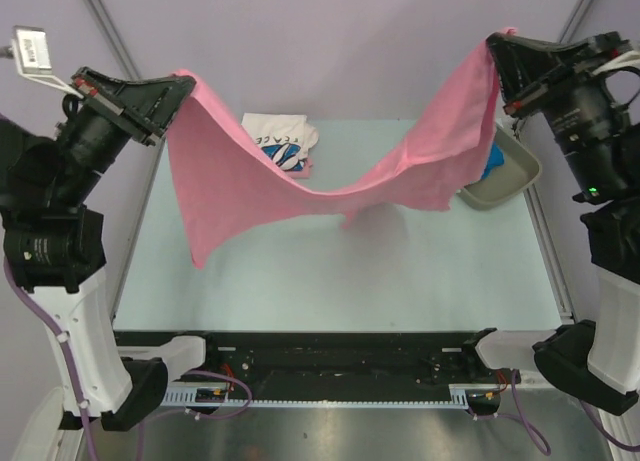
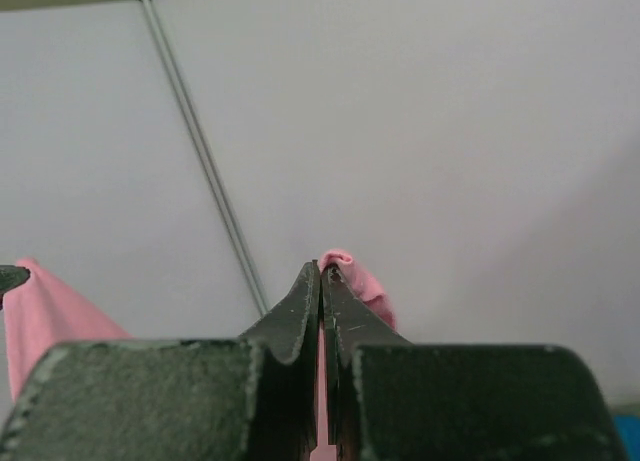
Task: Fold and stack the t-shirts
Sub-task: Flatten the tshirt out
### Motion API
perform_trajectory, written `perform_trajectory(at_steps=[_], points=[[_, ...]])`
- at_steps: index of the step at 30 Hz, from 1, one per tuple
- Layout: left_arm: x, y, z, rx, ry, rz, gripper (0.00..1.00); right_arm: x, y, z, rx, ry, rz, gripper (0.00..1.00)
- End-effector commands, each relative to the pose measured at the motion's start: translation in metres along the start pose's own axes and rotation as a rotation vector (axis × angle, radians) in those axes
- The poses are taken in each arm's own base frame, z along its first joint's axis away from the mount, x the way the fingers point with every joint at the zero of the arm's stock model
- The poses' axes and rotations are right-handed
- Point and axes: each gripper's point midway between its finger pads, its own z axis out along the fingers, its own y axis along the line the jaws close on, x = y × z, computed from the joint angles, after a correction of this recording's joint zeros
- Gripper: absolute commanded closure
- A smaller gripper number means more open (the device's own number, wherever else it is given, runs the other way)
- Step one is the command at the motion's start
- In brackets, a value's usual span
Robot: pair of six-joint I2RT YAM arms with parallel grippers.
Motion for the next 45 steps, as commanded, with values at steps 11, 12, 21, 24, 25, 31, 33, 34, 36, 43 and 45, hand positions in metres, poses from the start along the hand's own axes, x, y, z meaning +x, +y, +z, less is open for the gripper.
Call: perform_trajectory(at_steps=[11, 12, 21, 24, 25, 31, 33, 34, 36, 43, 45], points=[[-0.048, -0.056, 0.005, 0.216, -0.121, 0.071, 1.0, -0.045, 0.013, 0.003, -0.054, -0.146, -0.066, 1.0], [-0.045, -0.042, 0.017, 0.194, -0.106, 0.055, 1.0, -0.036, 0.006, 0.013, -0.023, -0.131, -0.083, 1.0], [-0.021, 0.04, 0.092, 0.119, -0.015, -0.025, 1.0, 0.007, -0.053, 0.087, 0.14, -0.104, -0.135, 1.0], [-0.026, 0.075, 0.117, 0.1, -0.016, -0.056, 1.0, 0.003, -0.081, 0.109, 0.166, -0.146, -0.121, 1.0], [-0.023, 0.096, 0.131, 0.082, -0.002, -0.088, 1.0, 0.002, -0.089, 0.114, 0.17, -0.162, -0.104, 1.0], [-0.066, 0.111, 0.156, 0.223, -0.086, -0.165, 1.0, -0.047, -0.082, 0.127, 0.082, -0.379, -0.166, 1.0], [-0.075, 0.119, 0.163, 0.275, -0.121, -0.161, 1.0, -0.068, -0.07, 0.126, 0.028, -0.479, -0.196, 1.0], [-0.083, 0.116, 0.16, 0.286, -0.142, -0.157, 1.0, -0.078, -0.064, 0.123, 0.007, -0.518, -0.206, 1.0], [-0.087, 0.126, 0.162, 0.297, -0.159, -0.159, 1.0, -0.091, -0.056, 0.122, -0.026, -0.594, -0.228, 1.0], [-0.045, 0.165, 0.16, 0.233, -0.036, -0.177, 1.0, -0.074, -0.032, 0.11, -0.079, -0.554, -0.322, 1.0], [-0.024, 0.182, 0.153, 0.163, -0.022, -0.182, 1.0, -0.005, -0.051, 0.124, -0.068, -0.414, -0.298, 1.0]])
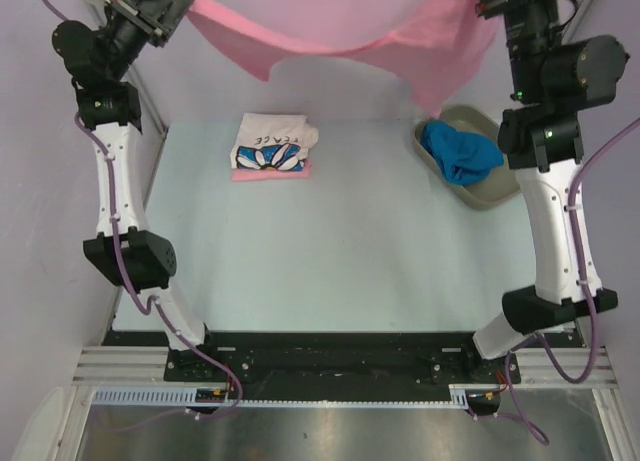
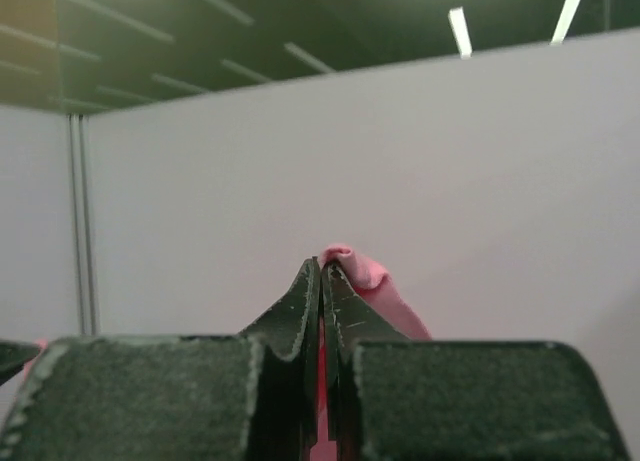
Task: Fold and stack the t-shirts
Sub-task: Flatten the tshirt out
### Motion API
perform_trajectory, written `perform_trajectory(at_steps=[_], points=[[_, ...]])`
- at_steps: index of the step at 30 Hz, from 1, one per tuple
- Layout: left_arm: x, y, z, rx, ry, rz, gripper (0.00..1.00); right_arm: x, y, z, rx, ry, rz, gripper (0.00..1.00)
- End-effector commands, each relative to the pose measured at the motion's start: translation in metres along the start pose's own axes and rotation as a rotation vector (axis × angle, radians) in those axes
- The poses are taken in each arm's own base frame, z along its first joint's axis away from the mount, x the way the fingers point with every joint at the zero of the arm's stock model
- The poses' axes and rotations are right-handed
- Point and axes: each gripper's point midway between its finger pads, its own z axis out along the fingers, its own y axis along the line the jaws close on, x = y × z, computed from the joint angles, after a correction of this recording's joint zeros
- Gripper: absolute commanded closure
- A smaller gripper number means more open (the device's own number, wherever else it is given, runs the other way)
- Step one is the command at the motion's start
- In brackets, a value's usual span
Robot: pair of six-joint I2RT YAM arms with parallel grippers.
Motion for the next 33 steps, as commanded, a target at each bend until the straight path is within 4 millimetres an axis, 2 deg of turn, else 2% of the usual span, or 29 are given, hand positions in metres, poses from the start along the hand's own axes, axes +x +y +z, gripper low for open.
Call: perform_trajectory(at_steps=[1, 2, 3, 4, 5, 6, 7, 8, 9, 10, 11, 12, 13, 14, 15, 16, 17, 18, 19, 21, 22, 24, 25, 30, 31, 33], points=[[0.049, 0.021, -0.035, -0.088, 0.089, 0.045, 1.0, -0.001, 0.02, -0.04, -0.056, -0.008, -0.041, 1.0], [0.058, 0.029, -0.044, -0.116, 0.099, 0.054, 1.0, 0.024, 0.016, -0.054, -0.03, 0.047, -0.029, 1.0], [0.069, 0.041, -0.052, -0.154, 0.118, 0.052, 1.0, 0.079, 0.012, -0.081, -0.01, 0.174, -0.006, 1.0], [0.092, 0.063, -0.071, -0.228, 0.152, 0.043, 1.0, 0.079, 0.013, -0.104, 0.003, 0.2, 0.012, 1.0], [0.105, 0.075, -0.082, -0.269, 0.169, 0.043, 1.0, 0.092, 0.015, -0.123, 0.02, 0.246, 0.027, 1.0], [0.118, 0.087, -0.094, -0.32, 0.184, 0.038, 1.0, 0.141, 0.014, -0.159, 0.038, 0.375, 0.038, 1.0], [0.147, 0.122, -0.12, -0.416, 0.209, 0.013, 1.0, 0.158, 0.018, -0.181, 0.044, 0.451, 0.041, 1.0], [0.155, 0.118, -0.134, -0.444, 0.206, 0.03, 1.0, 0.142, 0.022, -0.197, 0.074, 0.449, 0.037, 1.0], [0.166, 0.129, -0.149, -0.511, 0.205, 0.021, 1.0, 0.15, 0.025, -0.213, 0.078, 0.489, 0.036, 1.0], [0.192, 0.154, -0.177, -0.604, 0.232, -0.004, 1.0, 0.168, 0.028, -0.238, 0.081, 0.567, 0.03, 1.0], [0.195, 0.148, -0.19, -0.639, 0.221, 0.01, 1.0, 0.156, 0.03, -0.249, 0.084, 0.57, 0.038, 1.0], [0.204, 0.154, -0.204, -0.685, 0.222, -0.002, 1.0, 0.153, 0.041, -0.259, 0.062, 0.59, 0.058, 1.0], [0.223, 0.164, -0.223, -0.735, 0.246, -0.03, 1.0, 0.162, 0.046, -0.278, 0.05, 0.664, 0.061, 1.0], [0.223, 0.167, -0.234, -0.788, 0.232, -0.011, 1.0, 0.163, 0.047, -0.29, 0.074, 0.701, 0.086, 1.0], [0.224, 0.164, -0.245, -0.827, 0.231, -0.003, 1.0, 0.153, 0.058, -0.299, 0.045, 0.711, 0.116, 1.0], [0.237, 0.167, -0.261, -0.868, 0.267, 0.001, 1.0, 0.163, 0.061, -0.32, 0.046, 0.798, 0.113, 1.0], [0.239, 0.171, -0.272, -0.915, 0.269, 0.015, 1.0, 0.162, 0.066, -0.331, 0.047, 0.832, 0.138, 1.0], [0.239, 0.165, -0.28, -0.937, 0.269, 0.028, 1.0, 0.159, 0.077, -0.342, 0.033, 0.857, 0.185, 1.0], [0.253, 0.168, -0.292, -0.961, 0.3, 0.01, 1.0, 0.165, 0.077, -0.361, 0.052, 0.931, 0.184, 1.0], [0.257, 0.161, -0.304, -0.978, 0.301, 0.027, 1.0, 0.163, 0.084, -0.379, 0.065, 0.984, 0.231, 1.0], [0.266, 0.163, -0.315, -1.006, 0.324, 0.011, 1.0, 0.167, 0.089, -0.396, 0.057, 1.046, 0.228, 1.0], [0.272, 0.16, -0.326, -1.028, 0.332, 0.014, 1.0, 0.168, 0.095, -0.412, 0.059, 1.101, 0.246, 1.0], [0.277, 0.157, -0.332, -1.039, 0.343, 0.006, 1.0, 0.171, 0.098, -0.426, 0.08, 1.151, 0.265, 1.0], [0.294, 0.139, -0.348, -1.039, 0.353, -0.055, 1.0, 0.179, 0.112, -0.463, 0.112, 1.289, 0.31, 1.0], [0.302, 0.138, -0.356, -1.057, 0.365, -0.081, 1.0, 0.18, 0.112, -0.471, 0.144, 1.311, 0.328, 1.0], [0.302, 0.127, -0.362, -1.057, 0.335, -0.082, 1.0, 0.178, 0.119, -0.48, 0.134, 1.339, 0.353, 1.0]])
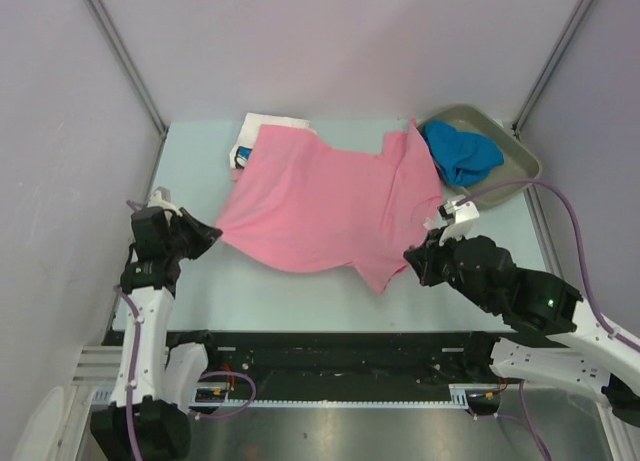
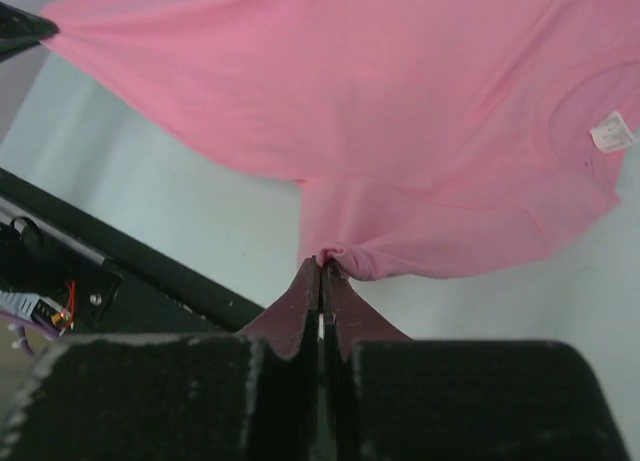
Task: Fold and stack the t-shirts
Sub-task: Flatten the tshirt out
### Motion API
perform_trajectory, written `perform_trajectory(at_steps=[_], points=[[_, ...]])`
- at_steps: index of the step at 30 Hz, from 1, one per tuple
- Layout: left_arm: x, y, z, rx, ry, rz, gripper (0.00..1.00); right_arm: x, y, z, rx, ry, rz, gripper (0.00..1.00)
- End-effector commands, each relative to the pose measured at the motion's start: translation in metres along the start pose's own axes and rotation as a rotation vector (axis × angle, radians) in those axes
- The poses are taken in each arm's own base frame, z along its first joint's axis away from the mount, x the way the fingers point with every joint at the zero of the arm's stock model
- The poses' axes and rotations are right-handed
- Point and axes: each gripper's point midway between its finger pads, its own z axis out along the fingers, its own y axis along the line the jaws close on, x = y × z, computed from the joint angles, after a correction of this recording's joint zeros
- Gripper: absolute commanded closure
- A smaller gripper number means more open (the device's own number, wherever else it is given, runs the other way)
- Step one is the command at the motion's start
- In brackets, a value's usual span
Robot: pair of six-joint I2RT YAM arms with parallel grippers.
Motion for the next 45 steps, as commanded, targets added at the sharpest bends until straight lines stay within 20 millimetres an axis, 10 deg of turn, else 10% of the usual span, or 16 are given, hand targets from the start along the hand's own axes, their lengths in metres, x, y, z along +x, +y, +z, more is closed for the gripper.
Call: perform_trajectory(at_steps=[1, 13, 17, 19, 20, 22, 29, 35, 36, 40, 45], points=[[0.024, 0.012, -0.022, -0.044, 0.012, -0.051, 0.99, 0.031, -0.01, -0.01, 0.08, 0.091, 0.096, 1.0], [0.061, 0.028, -0.063, -0.086, 0.0, -0.066, 0.99, 0.093, 0.017, -0.029, 0.078, 0.256, 0.059, 1.0], [0.059, 0.023, -0.069, -0.079, 0.0, -0.063, 0.85, 0.101, 0.026, -0.034, 0.068, 0.263, 0.057, 0.96], [0.052, 0.016, -0.076, -0.072, -0.013, -0.054, 0.63, 0.093, 0.028, -0.034, 0.062, 0.22, 0.063, 0.37], [0.05, 0.014, -0.079, -0.073, -0.014, -0.052, 0.26, 0.089, 0.033, -0.036, 0.038, 0.204, 0.053, 0.02], [0.039, 0.004, -0.089, -0.06, -0.044, -0.036, 0.0, 0.072, 0.035, -0.034, 0.031, 0.127, 0.045, 0.0], [-0.011, -0.051, -0.105, 0.101, -0.15, -0.014, 0.0, 0.0, 0.033, -0.014, 0.166, -0.171, -0.139, 0.0], [-0.034, -0.094, -0.046, 0.325, -0.006, -0.047, 0.0, -0.04, -0.004, 0.068, 0.202, -0.106, -0.124, 0.0], [-0.029, -0.085, -0.022, 0.291, 0.046, -0.072, 0.0, -0.051, -0.04, 0.081, 0.276, -0.111, -0.064, 0.0], [-0.027, -0.078, 0.031, 0.222, 0.13, -0.056, 0.0, -0.057, -0.098, 0.127, 0.329, -0.07, 0.091, 0.0], [-0.036, -0.094, 0.088, 0.241, 0.219, -0.052, 0.0, -0.056, -0.118, 0.164, 0.305, -0.054, 0.151, 0.0]])
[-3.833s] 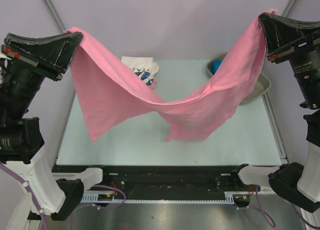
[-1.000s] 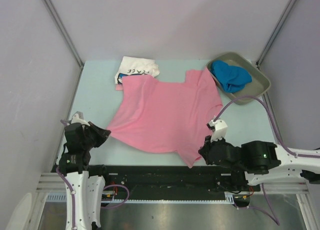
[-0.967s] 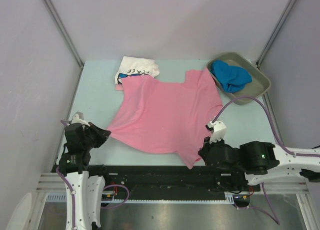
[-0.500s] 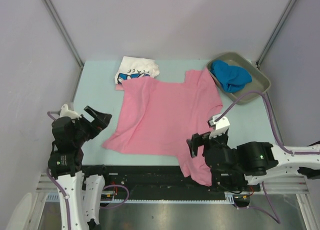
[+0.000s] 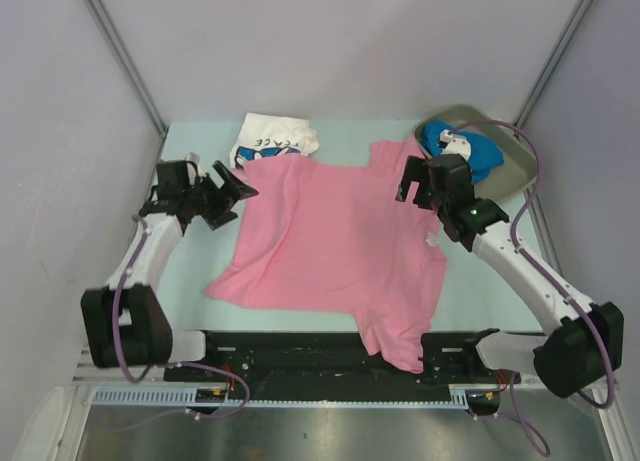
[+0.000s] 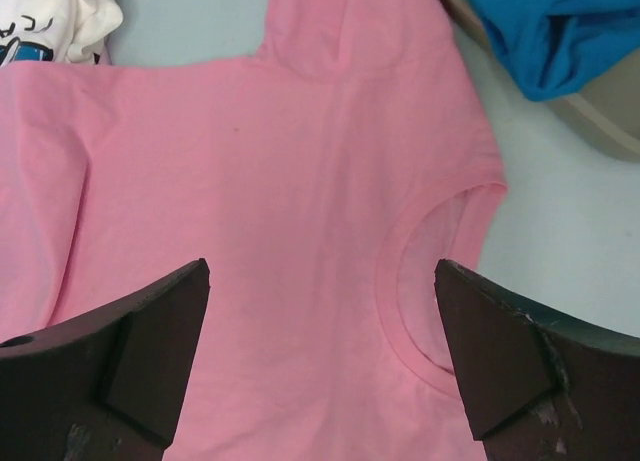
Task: Fold and stack the t-shirts
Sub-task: Flatten the tshirt out
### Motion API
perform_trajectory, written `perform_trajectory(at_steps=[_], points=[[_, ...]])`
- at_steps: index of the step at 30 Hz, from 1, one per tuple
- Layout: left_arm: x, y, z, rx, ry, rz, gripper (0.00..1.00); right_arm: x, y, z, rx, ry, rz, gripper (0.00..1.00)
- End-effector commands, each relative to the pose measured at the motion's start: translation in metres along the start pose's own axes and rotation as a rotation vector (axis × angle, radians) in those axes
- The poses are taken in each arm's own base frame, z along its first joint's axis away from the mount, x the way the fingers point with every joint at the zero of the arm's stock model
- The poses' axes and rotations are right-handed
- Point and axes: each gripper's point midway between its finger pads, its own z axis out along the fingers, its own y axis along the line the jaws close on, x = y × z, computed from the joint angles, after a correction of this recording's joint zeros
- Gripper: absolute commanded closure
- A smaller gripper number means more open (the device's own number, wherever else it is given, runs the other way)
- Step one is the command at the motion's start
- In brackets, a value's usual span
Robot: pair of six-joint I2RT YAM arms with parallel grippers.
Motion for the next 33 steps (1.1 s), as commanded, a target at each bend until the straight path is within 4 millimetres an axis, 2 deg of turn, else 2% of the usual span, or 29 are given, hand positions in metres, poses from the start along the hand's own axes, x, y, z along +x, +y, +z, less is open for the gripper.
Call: perform_trajectory(at_steps=[1, 2, 3, 4, 5, 6, 7, 8, 9, 10, 11, 13, 14, 15, 21, 22, 23, 25, 33], points=[[-0.037, -0.031, 0.04, 0.098, 0.003, 0.055, 0.0, -0.009, 0.033, 0.023, -0.178, -0.005, 0.028, 0.0], [-0.041, -0.028, 0.048, 0.074, 0.012, 0.05, 0.0, -0.007, 0.034, 0.025, -0.182, 0.002, 0.03, 0.0], [-0.058, -0.03, 0.054, 0.049, -0.018, 0.057, 0.0, -0.003, 0.035, 0.027, -0.183, 0.014, 0.027, 0.0], [-0.064, -0.028, 0.06, 0.036, -0.027, 0.066, 0.0, 0.0, 0.035, 0.029, -0.18, 0.023, 0.02, 0.01], [-0.069, -0.017, 0.072, -0.005, -0.029, 0.057, 0.0, 0.003, 0.037, 0.028, -0.179, 0.029, 0.007, 0.0], [-0.084, -0.021, 0.074, -0.02, -0.066, 0.069, 0.0, 0.006, 0.039, 0.028, -0.184, 0.033, -0.006, 0.0], [-0.098, -0.014, 0.077, -0.073, -0.121, 0.089, 0.0, 0.007, 0.041, 0.027, -0.187, 0.033, -0.011, 0.0], [-0.104, -0.006, 0.086, -0.106, -0.13, 0.085, 0.0, 0.009, 0.045, 0.025, -0.192, 0.033, -0.025, 0.0], [-0.116, -0.011, 0.088, -0.104, -0.155, 0.091, 0.0, 0.01, 0.049, 0.023, -0.202, 0.026, -0.038, 0.0], [-0.119, -0.009, 0.095, -0.116, -0.146, 0.086, 0.01, 0.012, 0.051, 0.022, -0.205, 0.022, -0.054, 0.0], [-0.127, -0.008, 0.108, -0.122, -0.137, 0.08, 0.02, 0.013, 0.053, 0.021, -0.192, 0.01, -0.07, 0.0], [-0.127, -0.001, 0.122, -0.141, -0.095, 0.046, 0.08, 0.015, 0.054, 0.023, -0.195, 0.007, -0.087, 0.0], [-0.135, -0.008, 0.125, -0.129, -0.1, 0.043, 0.09, 0.018, 0.053, 0.026, -0.184, 0.013, -0.092, 0.0], [-0.132, 0.004, 0.14, -0.147, -0.073, 0.026, 0.13, 0.022, 0.053, 0.029, -0.185, 0.021, -0.1, 0.0], [-0.134, 0.013, 0.168, -0.155, -0.043, -0.037, 0.3, 0.044, 0.047, 0.046, -0.159, 0.06, -0.123, 0.01], [-0.128, 0.021, 0.177, -0.177, -0.016, -0.049, 0.31, 0.046, 0.047, 0.049, -0.161, 0.063, -0.123, 0.01], [-0.133, 0.016, 0.179, -0.164, -0.019, -0.042, 0.31, 0.049, 0.046, 0.051, -0.156, 0.071, -0.126, 0.01], [-0.131, 0.02, 0.188, -0.168, -0.001, -0.049, 0.31, 0.055, 0.047, 0.057, -0.158, 0.086, -0.129, 0.02], [-0.143, 0.016, 0.202, -0.153, -0.014, -0.06, 0.31, 0.068, 0.047, 0.067, -0.158, 0.113, -0.141, 0.03]])
